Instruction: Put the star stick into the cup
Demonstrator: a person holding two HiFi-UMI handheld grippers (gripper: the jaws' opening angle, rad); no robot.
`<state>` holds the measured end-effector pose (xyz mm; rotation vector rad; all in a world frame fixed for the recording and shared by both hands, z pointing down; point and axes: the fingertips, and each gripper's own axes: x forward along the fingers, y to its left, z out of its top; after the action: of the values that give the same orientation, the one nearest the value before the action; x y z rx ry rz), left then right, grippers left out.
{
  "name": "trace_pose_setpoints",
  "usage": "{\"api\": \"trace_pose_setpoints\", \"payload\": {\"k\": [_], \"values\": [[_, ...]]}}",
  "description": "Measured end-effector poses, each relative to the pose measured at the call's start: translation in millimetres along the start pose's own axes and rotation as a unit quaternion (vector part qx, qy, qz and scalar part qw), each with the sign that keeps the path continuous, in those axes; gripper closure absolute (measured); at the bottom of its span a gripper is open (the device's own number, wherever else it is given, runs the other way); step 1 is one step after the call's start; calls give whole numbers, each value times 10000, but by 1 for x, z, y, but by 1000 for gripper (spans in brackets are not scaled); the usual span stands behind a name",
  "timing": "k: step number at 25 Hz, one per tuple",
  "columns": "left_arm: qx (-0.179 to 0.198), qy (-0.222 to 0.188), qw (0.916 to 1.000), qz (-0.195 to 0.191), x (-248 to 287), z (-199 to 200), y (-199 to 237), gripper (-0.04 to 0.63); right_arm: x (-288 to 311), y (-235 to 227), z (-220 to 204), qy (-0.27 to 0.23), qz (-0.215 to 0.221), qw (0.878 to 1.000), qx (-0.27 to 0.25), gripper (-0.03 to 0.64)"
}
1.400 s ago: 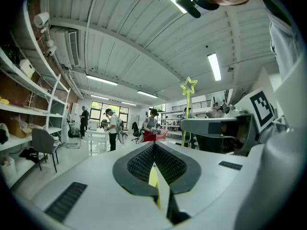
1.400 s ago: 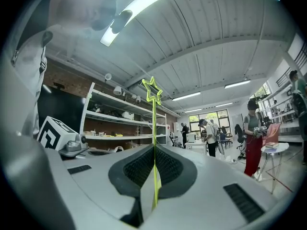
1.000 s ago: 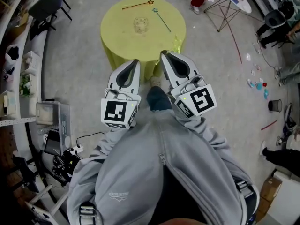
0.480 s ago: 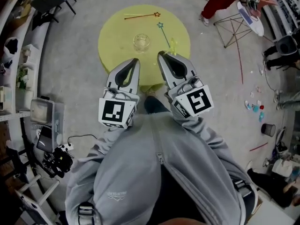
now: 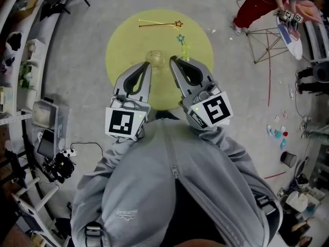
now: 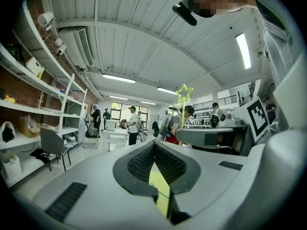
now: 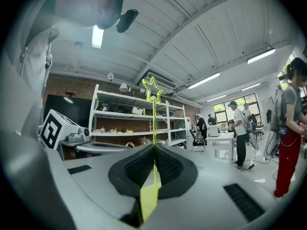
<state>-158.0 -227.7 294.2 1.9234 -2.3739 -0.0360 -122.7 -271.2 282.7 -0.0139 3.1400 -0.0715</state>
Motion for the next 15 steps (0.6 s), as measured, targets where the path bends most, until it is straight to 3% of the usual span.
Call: {"api": "trace_pose_setpoints", "payload": {"k": [9,15], "values": [[-83,136,9998,126,31,-14,27,578,31,-20,-19,87,283,9995,131,583],[-88,257,9996,-98,35,-16,48,578,54,-18,-16,106,140,9998,91,583]]}}
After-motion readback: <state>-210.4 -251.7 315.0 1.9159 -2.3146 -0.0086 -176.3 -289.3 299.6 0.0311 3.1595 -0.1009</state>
